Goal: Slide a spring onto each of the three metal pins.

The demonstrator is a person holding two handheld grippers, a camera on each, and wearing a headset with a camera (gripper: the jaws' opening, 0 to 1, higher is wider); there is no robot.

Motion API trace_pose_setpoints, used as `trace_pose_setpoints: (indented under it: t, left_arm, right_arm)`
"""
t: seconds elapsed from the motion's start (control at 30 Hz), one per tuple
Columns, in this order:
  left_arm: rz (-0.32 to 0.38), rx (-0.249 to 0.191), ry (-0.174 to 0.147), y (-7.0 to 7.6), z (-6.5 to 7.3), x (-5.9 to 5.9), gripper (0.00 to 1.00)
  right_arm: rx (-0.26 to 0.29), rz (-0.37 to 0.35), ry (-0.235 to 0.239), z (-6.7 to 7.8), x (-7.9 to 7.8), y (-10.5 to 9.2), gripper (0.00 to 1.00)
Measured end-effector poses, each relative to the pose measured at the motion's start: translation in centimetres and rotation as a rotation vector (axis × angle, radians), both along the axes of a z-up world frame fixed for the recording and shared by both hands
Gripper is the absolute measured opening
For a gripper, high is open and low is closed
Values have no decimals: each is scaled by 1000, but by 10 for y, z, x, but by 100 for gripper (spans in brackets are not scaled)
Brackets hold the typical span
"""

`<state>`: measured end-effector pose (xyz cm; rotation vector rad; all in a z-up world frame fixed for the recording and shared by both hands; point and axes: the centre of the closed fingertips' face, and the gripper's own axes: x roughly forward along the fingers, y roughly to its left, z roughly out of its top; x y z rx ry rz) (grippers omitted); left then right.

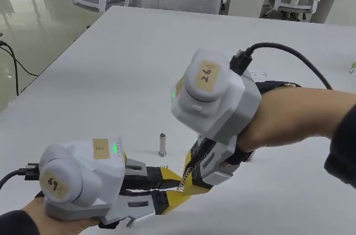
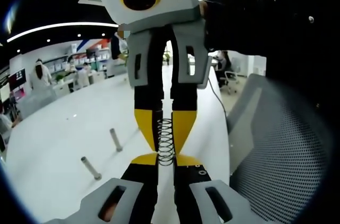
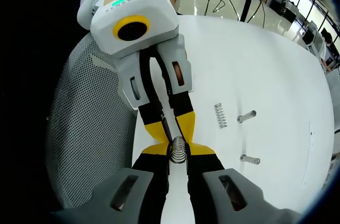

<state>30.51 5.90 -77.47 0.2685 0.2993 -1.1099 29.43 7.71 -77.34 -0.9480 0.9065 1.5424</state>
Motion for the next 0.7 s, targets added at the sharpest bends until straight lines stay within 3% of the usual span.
trace_pose_setpoints:
  t: [0.37,0.7]
  left_arm:
    - [22,-13,4,0,1,3,3]
    - [43,1,21,4,-4,5,12]
  right_arm:
    - [-6,1,-20,1,4,0,8]
    - [-10,-16,-31,3,9,-3,8]
